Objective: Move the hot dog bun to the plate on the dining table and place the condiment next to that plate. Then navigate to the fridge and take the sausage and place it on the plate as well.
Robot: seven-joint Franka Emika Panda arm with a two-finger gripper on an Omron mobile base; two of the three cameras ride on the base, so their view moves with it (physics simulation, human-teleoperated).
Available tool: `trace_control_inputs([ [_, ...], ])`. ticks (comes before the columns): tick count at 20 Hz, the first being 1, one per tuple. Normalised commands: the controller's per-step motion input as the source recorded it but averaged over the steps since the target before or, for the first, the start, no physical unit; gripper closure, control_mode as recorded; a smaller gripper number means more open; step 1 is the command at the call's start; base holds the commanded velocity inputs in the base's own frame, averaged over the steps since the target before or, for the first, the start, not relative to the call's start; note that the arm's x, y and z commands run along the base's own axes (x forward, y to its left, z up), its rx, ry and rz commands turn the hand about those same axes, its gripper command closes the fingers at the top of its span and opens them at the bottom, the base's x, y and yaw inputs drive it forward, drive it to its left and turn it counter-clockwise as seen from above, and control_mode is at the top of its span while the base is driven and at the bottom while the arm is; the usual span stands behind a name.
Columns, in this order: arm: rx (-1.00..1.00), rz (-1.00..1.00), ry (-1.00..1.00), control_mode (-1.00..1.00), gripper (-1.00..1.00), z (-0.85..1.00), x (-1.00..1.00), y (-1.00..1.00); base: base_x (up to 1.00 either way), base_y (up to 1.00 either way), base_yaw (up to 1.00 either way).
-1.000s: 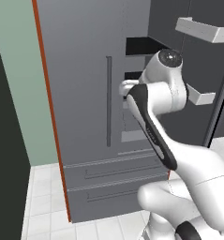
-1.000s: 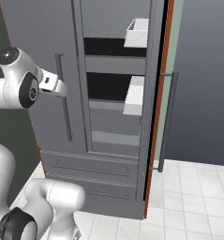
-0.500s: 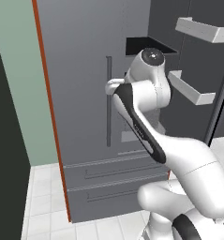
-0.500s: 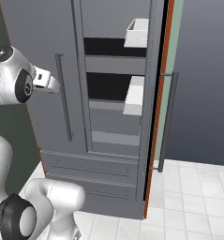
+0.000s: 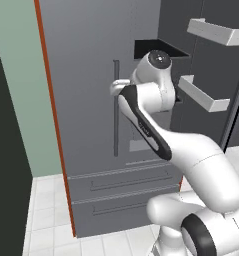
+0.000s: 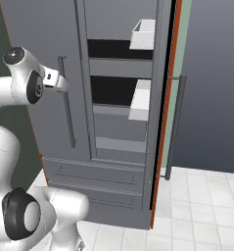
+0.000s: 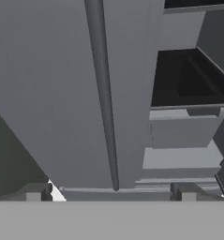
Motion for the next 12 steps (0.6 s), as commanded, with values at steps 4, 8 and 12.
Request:
trace_control_inputs([
  [4,0.0,0.0,-0.05,-1.0,-1.0,-0.18,0.53,0.0,0.0,0.0,0.0],
  [8,0.0,0.0,-0.02,-1.0,-1.0,-0.22,0.52,0.0,0.0,0.0,0.0],
  [12,0.0,0.0,0.0,-1.0,-1.0,-0.17,0.53,0.02,0.0,0.0,0.0],
])
